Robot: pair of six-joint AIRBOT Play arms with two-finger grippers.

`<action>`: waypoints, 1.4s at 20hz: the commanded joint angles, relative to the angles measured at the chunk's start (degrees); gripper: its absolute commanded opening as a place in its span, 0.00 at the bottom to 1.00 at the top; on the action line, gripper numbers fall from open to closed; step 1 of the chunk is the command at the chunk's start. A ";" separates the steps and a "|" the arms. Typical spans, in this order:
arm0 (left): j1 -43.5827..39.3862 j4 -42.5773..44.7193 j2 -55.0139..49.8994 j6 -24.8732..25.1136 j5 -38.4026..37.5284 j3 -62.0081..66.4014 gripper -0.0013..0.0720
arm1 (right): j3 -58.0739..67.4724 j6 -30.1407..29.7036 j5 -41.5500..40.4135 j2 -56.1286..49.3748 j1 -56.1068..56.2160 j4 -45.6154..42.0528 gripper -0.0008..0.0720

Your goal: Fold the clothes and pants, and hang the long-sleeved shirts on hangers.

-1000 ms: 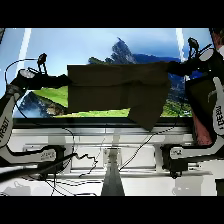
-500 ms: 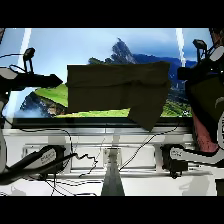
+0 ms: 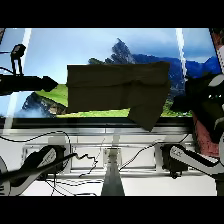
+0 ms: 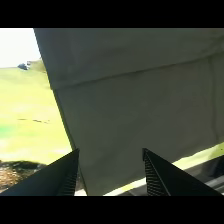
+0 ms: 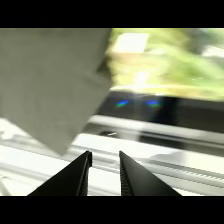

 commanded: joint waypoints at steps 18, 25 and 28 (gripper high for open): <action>2.51 10.58 -7.34 -1.90 -3.26 -0.20 0.65 | -19.80 -11.89 -25.62 3.56 0.26 17.29 0.03; 6.32 5.60 -8.98 0.94 -1.29 -14.08 0.65 | -19.80 -11.28 -28.68 8.68 8.20 19.30 0.03; 6.32 0.00 -10.71 3.19 3.30 -20.17 0.64 | -19.80 -11.19 -29.46 8.68 10.69 20.52 0.03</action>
